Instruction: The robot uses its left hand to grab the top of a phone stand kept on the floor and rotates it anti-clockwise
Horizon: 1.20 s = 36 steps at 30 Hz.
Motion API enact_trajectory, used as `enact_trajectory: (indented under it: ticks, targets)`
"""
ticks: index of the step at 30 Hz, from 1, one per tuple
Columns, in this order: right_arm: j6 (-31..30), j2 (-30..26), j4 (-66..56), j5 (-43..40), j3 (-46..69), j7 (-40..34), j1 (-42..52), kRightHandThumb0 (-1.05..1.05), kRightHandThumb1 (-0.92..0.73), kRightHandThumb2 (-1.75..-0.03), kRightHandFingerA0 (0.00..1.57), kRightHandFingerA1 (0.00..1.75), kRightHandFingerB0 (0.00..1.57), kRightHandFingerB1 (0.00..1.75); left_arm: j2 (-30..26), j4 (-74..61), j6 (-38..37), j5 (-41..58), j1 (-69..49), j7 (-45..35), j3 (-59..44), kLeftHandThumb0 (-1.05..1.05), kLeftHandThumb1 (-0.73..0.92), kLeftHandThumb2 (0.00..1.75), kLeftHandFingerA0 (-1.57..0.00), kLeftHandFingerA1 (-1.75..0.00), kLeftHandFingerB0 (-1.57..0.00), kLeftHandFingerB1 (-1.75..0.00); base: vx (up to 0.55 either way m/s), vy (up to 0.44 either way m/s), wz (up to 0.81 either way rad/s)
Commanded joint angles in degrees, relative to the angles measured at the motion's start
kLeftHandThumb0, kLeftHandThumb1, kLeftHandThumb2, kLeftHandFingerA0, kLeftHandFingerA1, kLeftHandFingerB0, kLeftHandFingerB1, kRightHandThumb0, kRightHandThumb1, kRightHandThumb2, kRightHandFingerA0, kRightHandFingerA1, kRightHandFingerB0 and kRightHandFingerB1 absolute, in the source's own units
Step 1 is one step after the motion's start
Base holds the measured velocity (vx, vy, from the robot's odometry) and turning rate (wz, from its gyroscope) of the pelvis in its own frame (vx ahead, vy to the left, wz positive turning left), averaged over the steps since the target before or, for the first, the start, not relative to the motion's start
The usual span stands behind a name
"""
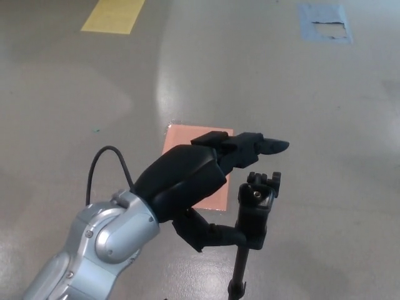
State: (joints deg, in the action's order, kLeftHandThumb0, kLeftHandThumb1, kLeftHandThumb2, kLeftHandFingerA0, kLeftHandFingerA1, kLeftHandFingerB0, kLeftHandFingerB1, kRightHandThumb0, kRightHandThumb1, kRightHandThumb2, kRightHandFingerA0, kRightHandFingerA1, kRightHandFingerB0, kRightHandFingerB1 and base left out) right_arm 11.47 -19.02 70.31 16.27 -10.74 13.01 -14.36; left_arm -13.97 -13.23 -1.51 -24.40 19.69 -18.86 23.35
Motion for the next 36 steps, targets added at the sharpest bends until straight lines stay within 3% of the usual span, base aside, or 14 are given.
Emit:
enact_trajectory:
  ticks: [1,3,4,7,8,36]
  targets:
    - [-0.16,-1.30,-0.01,-0.11,0.12,1.47,0.12,-0.32,-0.55,-1.01,0.58,0.69,0.09,0.46,0.53,2.94,-1.01,-1.53,0.63,1.24,0.38,-0.31,0.28,0.86,-0.03,-0.50,0.00,-0.47,0.00,0.000,0.00]
    - [-0.66,-1.24,0.01,-0.17,0.20,1.61,0.09,-0.31,-0.54,-1.00,0.57,0.68,0.11,0.47,0.79,4.23,-1.31,-1.70,0.78,1.66,0.46,-0.31,0.28,0.86,-0.03,-0.49,0.00,-0.47,0.00,0.000,0.00]
    - [-0.81,-1.22,0.02,-0.18,0.22,1.61,0.06,-0.43,-0.75,-0.63,0.67,0.48,0.24,0.29,0.85,4.50,-1.41,-1.72,0.83,1.76,0.46,-0.31,0.29,0.86,-0.03,-0.49,0.00,-0.47,0.00,0.000,0.00]
    - [-0.95,-1.20,0.11,-0.14,0.26,1.79,-0.36,-0.44,-0.75,-0.62,0.67,0.48,0.25,0.29,0.96,5.44,-1.95,-1.72,1.21,2.14,0.29,-0.32,0.29,0.87,-0.03,-0.49,0.00,-0.47,0.00,0.000,0.00]
    - [-0.72,-1.29,-0.08,-0.13,0.24,2.01,-0.41,-0.32,-0.55,-1.00,0.57,0.68,0.10,0.47,1.12,6.14,-2.32,-1.42,1.50,2.25,0.23,-0.32,0.29,0.87,-0.03,-0.49,0.00,-0.47,0.00,0.000,0.00]
    - [-0.60,-1.33,0.08,0.88,-0.40,1.54,-0.46,-0.33,-0.55,-1.01,0.58,0.69,0.09,0.46,4.04,5.24,-1.87,-2.71,2.82,2.53,1.20,-0.31,0.29,0.86,-0.03,-0.49,0.00,-0.47,0.00,0.000,0.00]
